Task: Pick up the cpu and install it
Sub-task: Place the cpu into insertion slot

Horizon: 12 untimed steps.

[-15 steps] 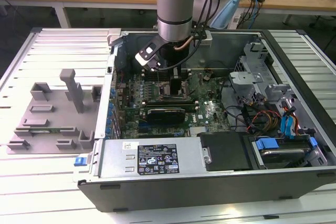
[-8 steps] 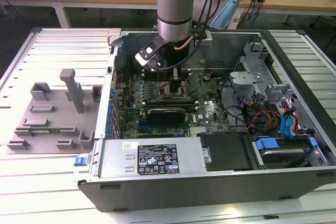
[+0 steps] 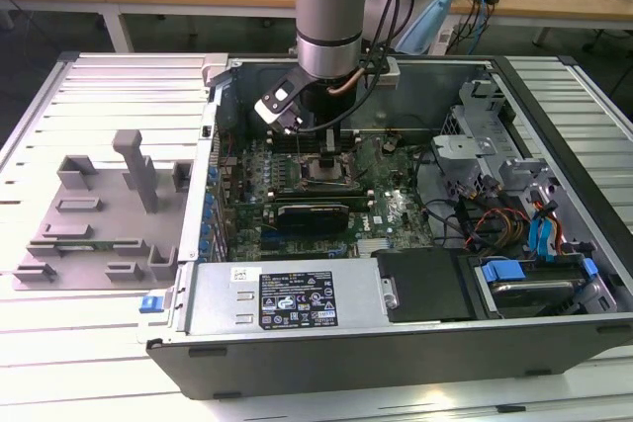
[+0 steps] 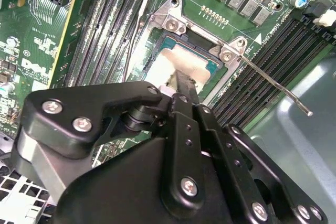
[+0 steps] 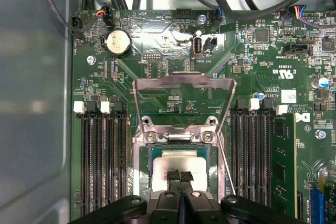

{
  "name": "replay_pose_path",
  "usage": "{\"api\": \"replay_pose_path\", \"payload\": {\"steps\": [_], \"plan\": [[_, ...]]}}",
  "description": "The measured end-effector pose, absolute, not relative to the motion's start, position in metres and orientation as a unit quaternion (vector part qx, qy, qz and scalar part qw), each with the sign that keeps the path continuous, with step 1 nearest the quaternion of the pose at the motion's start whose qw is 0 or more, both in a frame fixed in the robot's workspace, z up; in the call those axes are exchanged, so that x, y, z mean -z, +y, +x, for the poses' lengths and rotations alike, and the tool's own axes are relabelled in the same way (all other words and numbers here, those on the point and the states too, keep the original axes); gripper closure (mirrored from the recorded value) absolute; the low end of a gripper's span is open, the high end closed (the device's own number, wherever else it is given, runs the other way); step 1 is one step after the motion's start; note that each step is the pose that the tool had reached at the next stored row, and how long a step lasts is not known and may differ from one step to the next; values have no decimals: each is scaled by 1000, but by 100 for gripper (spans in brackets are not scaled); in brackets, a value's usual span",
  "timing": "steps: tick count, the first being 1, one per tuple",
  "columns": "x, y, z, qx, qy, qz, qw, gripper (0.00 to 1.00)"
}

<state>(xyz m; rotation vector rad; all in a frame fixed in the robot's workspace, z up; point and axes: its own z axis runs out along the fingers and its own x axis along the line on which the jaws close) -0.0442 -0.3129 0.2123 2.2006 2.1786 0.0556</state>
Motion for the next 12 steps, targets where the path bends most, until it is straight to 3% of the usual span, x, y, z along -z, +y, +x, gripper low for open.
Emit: {"api": "replay_pose_path", "payload": {"steps": [12], "plan": [[-210,-313,-44,-18,703,710,23,89]]}}
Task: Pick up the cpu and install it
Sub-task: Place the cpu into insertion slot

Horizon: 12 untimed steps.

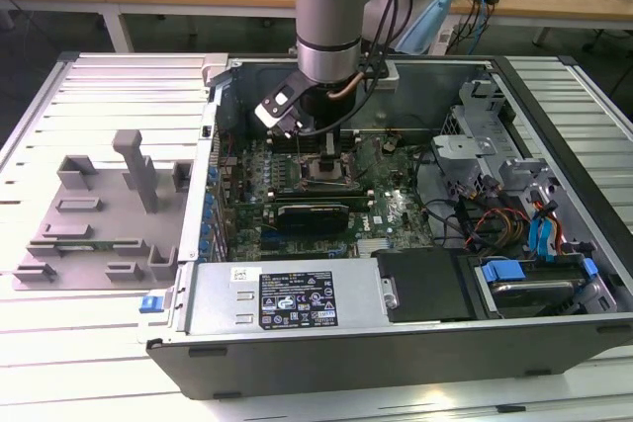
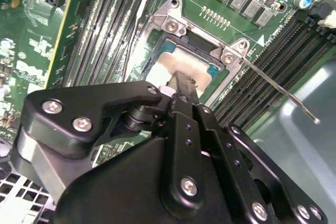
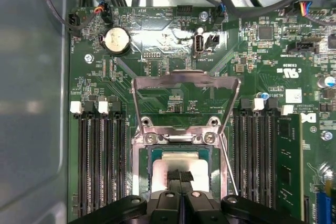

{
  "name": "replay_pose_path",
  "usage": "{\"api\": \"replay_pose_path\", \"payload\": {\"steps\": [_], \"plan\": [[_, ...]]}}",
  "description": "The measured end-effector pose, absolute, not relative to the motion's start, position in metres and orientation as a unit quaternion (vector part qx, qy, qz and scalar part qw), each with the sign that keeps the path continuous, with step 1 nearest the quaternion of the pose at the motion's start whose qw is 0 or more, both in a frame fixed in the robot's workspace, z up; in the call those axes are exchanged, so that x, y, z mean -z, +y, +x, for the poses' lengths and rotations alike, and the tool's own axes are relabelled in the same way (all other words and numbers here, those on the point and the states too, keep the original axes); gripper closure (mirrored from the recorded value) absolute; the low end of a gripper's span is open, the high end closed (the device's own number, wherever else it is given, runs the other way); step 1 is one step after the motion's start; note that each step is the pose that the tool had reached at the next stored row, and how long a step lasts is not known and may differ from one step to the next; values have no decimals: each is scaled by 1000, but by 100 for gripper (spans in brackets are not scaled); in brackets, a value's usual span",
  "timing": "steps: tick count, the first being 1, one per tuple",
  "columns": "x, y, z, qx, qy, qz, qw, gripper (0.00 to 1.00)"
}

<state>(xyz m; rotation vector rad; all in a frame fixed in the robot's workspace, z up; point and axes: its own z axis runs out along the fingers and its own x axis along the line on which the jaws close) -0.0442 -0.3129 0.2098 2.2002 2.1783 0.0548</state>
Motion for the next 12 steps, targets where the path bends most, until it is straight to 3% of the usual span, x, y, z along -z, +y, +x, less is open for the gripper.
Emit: {"api": "replay_pose_path", "payload": {"steps": [12], "plan": [[-237,-313,-44,-18,703,710,23,89]]}}
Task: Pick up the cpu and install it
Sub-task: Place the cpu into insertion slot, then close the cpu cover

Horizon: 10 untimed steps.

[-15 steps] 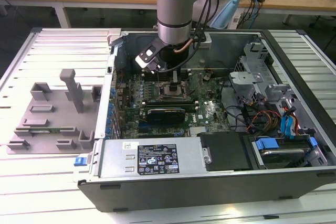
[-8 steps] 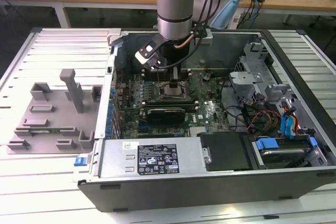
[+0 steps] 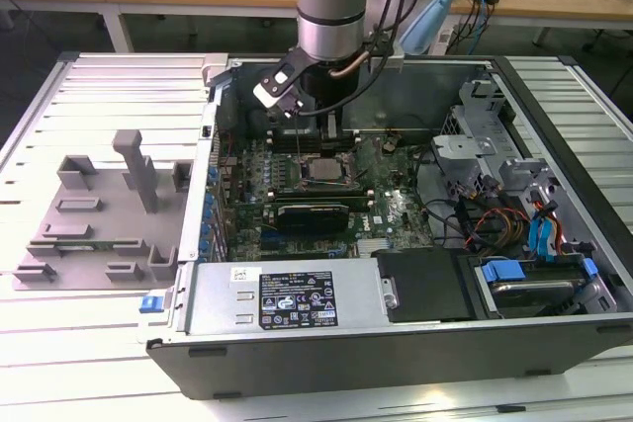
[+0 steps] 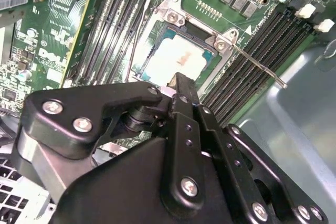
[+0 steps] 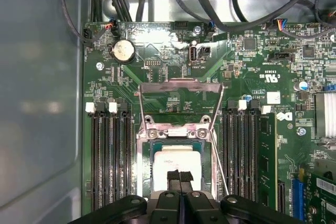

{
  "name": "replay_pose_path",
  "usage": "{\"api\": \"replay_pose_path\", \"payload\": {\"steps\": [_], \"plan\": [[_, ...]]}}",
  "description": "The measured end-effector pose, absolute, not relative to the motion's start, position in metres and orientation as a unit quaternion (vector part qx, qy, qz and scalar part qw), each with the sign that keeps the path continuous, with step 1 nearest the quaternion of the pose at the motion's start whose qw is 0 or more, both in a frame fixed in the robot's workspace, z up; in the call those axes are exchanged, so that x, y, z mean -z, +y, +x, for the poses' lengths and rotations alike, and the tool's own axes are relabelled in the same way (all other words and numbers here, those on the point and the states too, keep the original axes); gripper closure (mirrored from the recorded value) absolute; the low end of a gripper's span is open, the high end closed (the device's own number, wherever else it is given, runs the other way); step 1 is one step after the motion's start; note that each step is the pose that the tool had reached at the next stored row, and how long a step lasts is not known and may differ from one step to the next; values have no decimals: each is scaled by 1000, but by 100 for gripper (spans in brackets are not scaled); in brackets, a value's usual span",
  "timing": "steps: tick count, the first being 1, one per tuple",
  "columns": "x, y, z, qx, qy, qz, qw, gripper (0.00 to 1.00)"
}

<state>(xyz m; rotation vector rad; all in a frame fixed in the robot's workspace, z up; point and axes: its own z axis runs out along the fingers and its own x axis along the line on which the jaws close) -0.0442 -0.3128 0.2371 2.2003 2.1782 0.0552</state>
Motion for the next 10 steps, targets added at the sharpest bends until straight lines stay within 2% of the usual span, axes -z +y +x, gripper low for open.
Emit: {"api": "replay_pose_path", "payload": {"steps": [10], "plan": [[-241,-313,-44,-18,703,710,23,89]]}}
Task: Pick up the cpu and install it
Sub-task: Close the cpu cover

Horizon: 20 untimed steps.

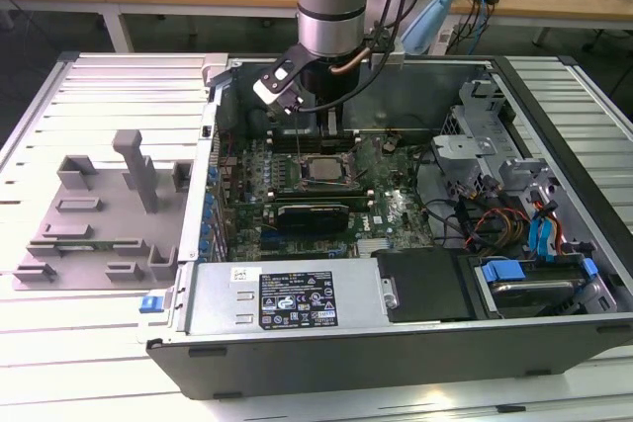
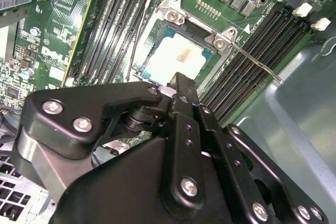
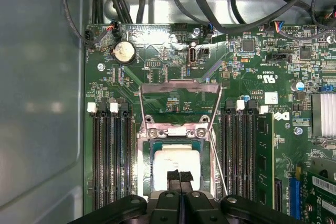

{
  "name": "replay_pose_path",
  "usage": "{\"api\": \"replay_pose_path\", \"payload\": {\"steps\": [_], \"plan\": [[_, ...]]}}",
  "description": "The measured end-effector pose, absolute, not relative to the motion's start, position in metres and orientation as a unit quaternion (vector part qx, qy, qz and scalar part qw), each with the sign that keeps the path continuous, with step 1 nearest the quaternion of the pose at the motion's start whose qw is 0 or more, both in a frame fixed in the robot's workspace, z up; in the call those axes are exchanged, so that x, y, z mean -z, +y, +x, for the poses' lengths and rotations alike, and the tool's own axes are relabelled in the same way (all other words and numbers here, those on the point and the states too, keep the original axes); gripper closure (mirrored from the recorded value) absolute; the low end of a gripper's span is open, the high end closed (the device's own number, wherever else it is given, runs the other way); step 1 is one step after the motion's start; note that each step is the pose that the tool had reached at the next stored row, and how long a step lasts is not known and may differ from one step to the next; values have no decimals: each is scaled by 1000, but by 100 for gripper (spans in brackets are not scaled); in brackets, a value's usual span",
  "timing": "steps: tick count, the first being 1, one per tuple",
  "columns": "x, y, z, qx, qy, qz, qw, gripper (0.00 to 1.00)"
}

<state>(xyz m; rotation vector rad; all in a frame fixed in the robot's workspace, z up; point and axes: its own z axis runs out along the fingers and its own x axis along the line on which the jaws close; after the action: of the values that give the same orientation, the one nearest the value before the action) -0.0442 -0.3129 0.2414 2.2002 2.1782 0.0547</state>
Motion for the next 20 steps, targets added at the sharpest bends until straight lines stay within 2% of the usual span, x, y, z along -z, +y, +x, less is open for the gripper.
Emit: {"api": "replay_pose_path", "payload": {"steps": [9,20], "plan": [[-242,-313,-44,-18,703,710,23,89],[-266,-312,-44,-18,703,710,23,89]]}}
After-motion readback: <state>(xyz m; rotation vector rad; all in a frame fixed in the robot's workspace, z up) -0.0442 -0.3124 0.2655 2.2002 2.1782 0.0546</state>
